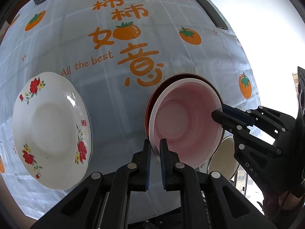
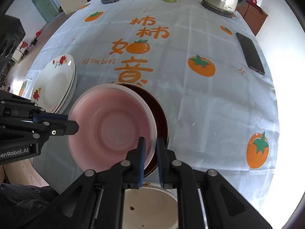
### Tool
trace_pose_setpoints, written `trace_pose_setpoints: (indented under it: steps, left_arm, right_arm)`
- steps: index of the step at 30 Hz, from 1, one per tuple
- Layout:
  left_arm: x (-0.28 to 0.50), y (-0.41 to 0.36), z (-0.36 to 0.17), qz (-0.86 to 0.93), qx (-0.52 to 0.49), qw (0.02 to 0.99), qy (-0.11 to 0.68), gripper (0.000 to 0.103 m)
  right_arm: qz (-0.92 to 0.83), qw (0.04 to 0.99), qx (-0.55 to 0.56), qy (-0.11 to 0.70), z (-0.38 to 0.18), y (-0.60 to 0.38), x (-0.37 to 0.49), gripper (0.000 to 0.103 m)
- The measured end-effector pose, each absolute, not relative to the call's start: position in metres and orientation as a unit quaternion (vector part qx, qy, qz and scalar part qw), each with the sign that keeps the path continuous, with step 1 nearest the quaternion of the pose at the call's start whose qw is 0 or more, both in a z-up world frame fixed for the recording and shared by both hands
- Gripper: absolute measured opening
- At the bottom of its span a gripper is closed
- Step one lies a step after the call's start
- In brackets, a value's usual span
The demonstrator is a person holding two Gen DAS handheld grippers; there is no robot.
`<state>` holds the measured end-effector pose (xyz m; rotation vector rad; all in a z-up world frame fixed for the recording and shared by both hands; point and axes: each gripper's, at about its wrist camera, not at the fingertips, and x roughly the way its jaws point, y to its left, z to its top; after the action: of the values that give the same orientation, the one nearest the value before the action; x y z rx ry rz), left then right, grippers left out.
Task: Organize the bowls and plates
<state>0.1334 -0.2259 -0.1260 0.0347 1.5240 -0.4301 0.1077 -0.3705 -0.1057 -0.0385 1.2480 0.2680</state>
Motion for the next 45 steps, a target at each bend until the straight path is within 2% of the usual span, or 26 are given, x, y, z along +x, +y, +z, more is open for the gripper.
trace_pose_setpoints:
  steps: [12,14,15,16,18,26,36,39,41,44,45]
  left_arm:
    - [0.138,-0.224,-0.128,-0.188,0.005,0.701,0.688,0.011]
    - [0.14,-0.222,-0.129,-0.188,-0.004,0.699,0.69,0.013]
    - [0.14,-0.222,-0.13,-0.185,-0.003,0.699,0.691,0.022]
    - [0.14,-0.222,-0.13,-0.181,0.0,0.701,0.69,0.035]
    - [0.139,-0.223,-0.129,-0.175,0.01,0.708,0.684,0.045]
    - [0.139,-0.218,-0.129,-0.174,0.007,0.71,0.682,0.045]
    - [0.128,-0.196,-0.098,-0.118,0.053,0.779,0.614,0.045]
    - [0.111,-0.198,-0.093,-0.129,0.068,0.786,0.601,0.045]
    - [0.103,-0.201,-0.094,-0.142,0.077,0.784,0.6,0.045]
    - [0.087,-0.214,-0.102,-0.177,0.086,0.767,0.61,0.045]
    - [0.081,-0.22,-0.105,-0.191,0.092,0.761,0.613,0.042]
  right_arm:
    - [0.119,0.807,-0.015,0.579,-0.108,-0.372,0.11,0.014]
    - [0.121,0.808,-0.01,0.576,-0.108,-0.372,0.11,0.022]
    - [0.126,0.808,-0.006,0.576,-0.108,-0.372,0.111,0.026]
    - [0.129,0.807,-0.005,0.576,-0.108,-0.371,0.111,0.033]
    - [0.131,0.811,-0.008,0.571,-0.107,-0.368,0.11,0.038]
    - [0.119,0.833,-0.001,0.54,-0.089,-0.374,0.108,0.058]
    - [0.075,0.848,0.024,0.525,-0.079,-0.405,0.085,0.058]
    - [0.06,0.846,0.035,0.529,-0.083,-0.417,0.07,0.053]
    - [0.053,0.842,0.039,0.535,-0.088,-0.424,0.058,0.043]
    - [0.048,0.831,0.046,0.553,-0.1,-0.432,0.04,0.035]
    - [0.049,0.826,0.047,0.56,-0.105,-0.434,0.035,0.033]
